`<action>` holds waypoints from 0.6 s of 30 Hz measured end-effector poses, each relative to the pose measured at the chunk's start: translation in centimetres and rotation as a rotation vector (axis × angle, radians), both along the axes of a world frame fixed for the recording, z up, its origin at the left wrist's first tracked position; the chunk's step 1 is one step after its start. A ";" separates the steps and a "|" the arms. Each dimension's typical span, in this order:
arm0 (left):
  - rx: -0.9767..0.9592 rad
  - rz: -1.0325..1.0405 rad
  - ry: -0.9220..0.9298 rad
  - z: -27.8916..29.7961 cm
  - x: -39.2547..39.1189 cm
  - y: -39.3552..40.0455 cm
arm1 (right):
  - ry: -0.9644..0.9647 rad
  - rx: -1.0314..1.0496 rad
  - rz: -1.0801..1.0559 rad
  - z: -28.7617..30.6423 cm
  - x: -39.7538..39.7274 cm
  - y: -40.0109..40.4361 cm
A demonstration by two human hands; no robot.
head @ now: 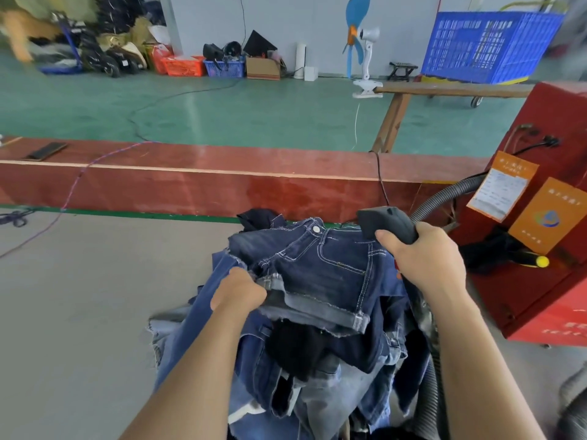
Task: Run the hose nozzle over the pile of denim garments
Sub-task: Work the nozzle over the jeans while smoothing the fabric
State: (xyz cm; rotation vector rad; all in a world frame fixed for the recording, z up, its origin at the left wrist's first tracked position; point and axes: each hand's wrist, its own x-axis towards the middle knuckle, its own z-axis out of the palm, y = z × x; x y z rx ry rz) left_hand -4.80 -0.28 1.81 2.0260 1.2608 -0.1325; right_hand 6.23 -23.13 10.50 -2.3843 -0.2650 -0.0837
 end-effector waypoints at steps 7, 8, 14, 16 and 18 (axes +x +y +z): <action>0.740 -0.604 -0.244 0.2 -0.9 -1.7 | 0.039 -0.078 0.114 0.1 -1.6 1.1; 0.755 -0.601 -0.338 0.1 -1.1 -1.3 | 0.041 -0.081 0.134 0.0 -1.9 1.2; 0.873 -0.887 -0.144 -2.7 -5.7 1.4 | 0.063 -0.126 0.286 -0.2 -2.6 2.4; 0.811 -0.770 -0.122 -4.1 -7.2 0.8 | 0.093 -0.160 0.331 -0.5 -2.7 2.4; 0.694 -0.618 -0.509 -4.6 -7.4 -0.6 | 0.111 -0.171 0.343 -0.8 -2.7 2.2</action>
